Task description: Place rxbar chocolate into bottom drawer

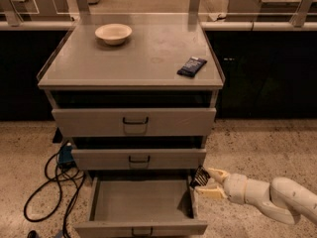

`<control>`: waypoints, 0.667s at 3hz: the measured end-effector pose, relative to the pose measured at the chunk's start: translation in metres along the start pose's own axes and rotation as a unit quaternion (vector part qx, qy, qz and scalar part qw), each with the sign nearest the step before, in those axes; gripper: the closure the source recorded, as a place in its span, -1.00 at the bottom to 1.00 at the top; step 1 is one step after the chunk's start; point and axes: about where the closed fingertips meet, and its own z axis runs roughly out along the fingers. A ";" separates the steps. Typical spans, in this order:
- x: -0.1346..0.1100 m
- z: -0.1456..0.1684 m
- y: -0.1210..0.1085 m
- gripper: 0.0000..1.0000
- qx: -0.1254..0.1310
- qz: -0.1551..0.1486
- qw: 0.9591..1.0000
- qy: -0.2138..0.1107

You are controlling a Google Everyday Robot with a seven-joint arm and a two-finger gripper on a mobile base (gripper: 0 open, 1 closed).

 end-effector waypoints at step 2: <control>0.013 0.012 -0.004 1.00 -0.017 0.000 1.000 -0.009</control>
Offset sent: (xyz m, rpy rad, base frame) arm 0.0127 0.0035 -0.0418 0.0539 0.0007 0.0668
